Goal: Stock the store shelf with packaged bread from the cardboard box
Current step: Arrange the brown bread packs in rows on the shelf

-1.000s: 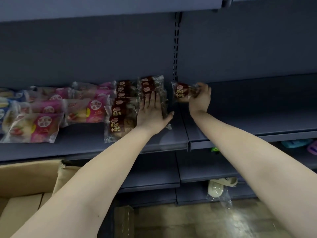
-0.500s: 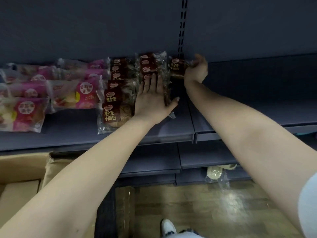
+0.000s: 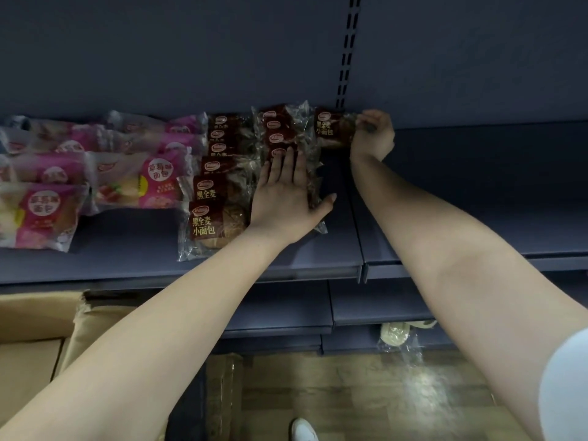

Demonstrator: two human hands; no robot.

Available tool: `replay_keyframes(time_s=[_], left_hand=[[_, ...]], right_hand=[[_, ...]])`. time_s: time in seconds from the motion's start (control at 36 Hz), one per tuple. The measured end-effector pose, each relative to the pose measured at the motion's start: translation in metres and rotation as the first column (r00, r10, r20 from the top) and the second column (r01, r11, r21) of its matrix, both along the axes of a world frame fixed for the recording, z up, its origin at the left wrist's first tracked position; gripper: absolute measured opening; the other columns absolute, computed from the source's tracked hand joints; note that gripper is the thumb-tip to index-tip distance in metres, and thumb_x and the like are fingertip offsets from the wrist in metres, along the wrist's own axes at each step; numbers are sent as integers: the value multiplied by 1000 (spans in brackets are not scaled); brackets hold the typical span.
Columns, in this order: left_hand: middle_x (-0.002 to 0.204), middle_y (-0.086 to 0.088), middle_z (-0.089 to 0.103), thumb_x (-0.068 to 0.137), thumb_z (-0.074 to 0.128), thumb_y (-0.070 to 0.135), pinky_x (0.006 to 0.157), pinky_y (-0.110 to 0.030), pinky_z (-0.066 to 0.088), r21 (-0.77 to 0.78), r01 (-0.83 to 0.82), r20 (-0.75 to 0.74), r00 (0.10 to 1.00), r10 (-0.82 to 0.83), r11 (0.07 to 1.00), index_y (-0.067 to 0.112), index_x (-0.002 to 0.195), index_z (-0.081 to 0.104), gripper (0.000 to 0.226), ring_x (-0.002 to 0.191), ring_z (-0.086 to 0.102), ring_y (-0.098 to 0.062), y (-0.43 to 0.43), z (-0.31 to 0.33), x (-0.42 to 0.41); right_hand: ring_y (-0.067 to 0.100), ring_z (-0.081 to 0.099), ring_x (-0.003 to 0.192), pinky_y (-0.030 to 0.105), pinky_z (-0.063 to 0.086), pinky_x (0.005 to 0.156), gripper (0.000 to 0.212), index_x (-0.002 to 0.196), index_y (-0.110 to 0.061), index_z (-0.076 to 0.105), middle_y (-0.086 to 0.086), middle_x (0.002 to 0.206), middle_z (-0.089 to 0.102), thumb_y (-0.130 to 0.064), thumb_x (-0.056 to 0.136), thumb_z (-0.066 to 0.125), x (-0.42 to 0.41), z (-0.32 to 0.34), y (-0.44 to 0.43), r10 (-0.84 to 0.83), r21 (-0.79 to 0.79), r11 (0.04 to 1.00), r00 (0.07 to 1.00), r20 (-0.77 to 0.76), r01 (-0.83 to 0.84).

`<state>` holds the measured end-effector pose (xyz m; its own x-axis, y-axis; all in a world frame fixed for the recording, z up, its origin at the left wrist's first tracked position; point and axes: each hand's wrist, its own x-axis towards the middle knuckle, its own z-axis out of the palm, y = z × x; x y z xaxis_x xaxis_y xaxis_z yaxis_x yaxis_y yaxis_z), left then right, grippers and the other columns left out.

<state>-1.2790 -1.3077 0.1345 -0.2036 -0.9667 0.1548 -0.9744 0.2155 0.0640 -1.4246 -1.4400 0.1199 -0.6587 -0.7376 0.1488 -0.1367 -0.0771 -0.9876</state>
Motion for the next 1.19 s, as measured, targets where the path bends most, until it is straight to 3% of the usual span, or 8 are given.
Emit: replay_keyframes(time_s=[0.17,0.39,0.56,0.64,0.78,0.89,0.97,1.19], left_hand=[[161,-12,5,90,25,68,119,-38,1,8,-6,21,1000,6,1000,8,153,4,89,148,3,-27,0,0,0],[161,-9,-3,89,23,71,120,-38,-2,98,26,-21,1000,-24,995,10,153,-2,92,148,-3,-25,-1,9,2],[161,-8,10,96,23,60,120,-39,0,-47,-7,-40,999,5,999,12,154,9,76,148,8,-24,13,32,26],[160,-9,12,97,24,55,120,-40,2,-96,-78,-75,995,71,992,12,153,12,71,148,9,-25,26,39,54],[157,-14,21,97,33,51,119,-44,9,-162,-238,-100,969,224,958,7,151,20,71,146,17,-31,61,51,117],[148,-21,38,83,13,59,114,-48,18,-189,-357,-46,934,355,915,3,146,32,87,136,35,-37,99,64,171],[135,-19,52,89,21,57,110,-46,25,-191,-460,-38,886,461,867,5,143,37,77,123,48,-37,130,69,208],[140,-9,49,98,33,51,104,-42,33,-179,-639,-38,764,644,748,14,143,40,59,126,47,-29,212,61,298]], right_hand=[[4,59,88,3,40,69,16,104,-7,63,-1,101,68,-3,92,53,-4,2,11,78,13,997,992,-96,-77],[11,60,92,5,40,69,28,107,-6,63,3,102,67,7,88,47,8,23,43,124,8,992,978,-169,-124],[9,57,90,8,37,69,29,109,-6,63,4,104,67,4,89,43,30,64,71,235,-38,964,909,-345,-264],[15,62,98,15,43,79,28,107,-6,63,5,107,67,4,88,45,49,76,85,298,-66,931,850,-434,-360],[11,61,91,18,45,75,25,105,-14,62,-1,102,67,-2,88,47,103,81,103,383,-57,875,759,-527,-481],[21,63,97,29,46,84,25,99,-8,64,4,102,69,2,82,49,168,83,122,475,-88,798,713,-516,-596],[22,61,93,31,41,82,25,98,-13,63,1,98,67,-1,82,47,223,84,145,576,-36,723,631,-519,-690],[21,62,80,32,47,73,25,99,-14,62,6,95,68,-3,86,43,335,95,220,776,-17,451,401,-488,-892]])
